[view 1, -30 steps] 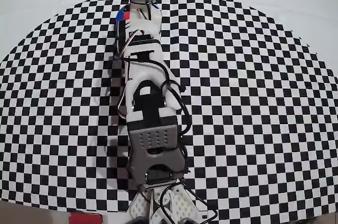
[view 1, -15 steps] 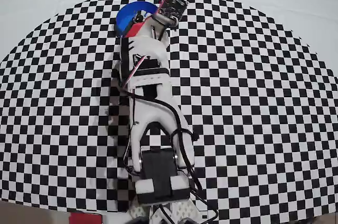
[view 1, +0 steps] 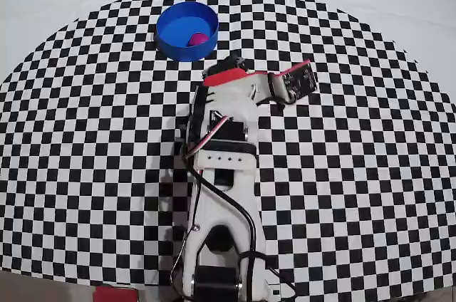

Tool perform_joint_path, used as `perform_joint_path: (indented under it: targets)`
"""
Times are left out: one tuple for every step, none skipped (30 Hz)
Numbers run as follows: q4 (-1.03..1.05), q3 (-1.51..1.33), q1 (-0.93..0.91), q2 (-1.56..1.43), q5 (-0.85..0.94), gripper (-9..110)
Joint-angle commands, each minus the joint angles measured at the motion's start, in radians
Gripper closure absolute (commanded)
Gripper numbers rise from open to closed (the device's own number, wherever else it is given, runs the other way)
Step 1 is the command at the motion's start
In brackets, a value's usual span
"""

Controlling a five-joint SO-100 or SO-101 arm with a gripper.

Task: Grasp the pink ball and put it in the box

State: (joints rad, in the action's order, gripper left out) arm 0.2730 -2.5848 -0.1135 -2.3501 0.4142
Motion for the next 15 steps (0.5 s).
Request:
perform_joint_path:
  targets:
    - [0.034, -0.080, -0.002, -0.127, -0.072, 101]
    - [0.052, -0.103, -0.002, -0.158, -0.089, 101]
    - [0.077, -0.123, -0.002, -0.187, -0.104, 101]
    - [0.094, -0.147, -0.002, -0.218, -0.117, 101]
    - [0.100, -0.176, -0.002, -0.252, -0.126, 101]
    - [0.109, -0.215, 0.002, -0.290, -0.133, 101]
    - [0.117, -0.244, 0.003, -0.322, -0.141, 101]
    - [0.121, -0.275, 0.006, -0.350, -0.146, 101]
    - [0.130, -0.304, 0.008, -0.379, -0.150, 101]
    - [0.146, -0.331, 0.011, -0.410, -0.155, 101]
    - [0.160, -0.357, 0.014, -0.440, -0.161, 101]
    - [0.172, -0.383, 0.015, -0.466, -0.167, 101]
    - [0.189, -0.405, 0.018, -0.494, -0.176, 101]
    - [0.212, -0.423, 0.021, -0.518, -0.184, 101]
    - [0.230, -0.443, 0.028, -0.545, -0.192, 101]
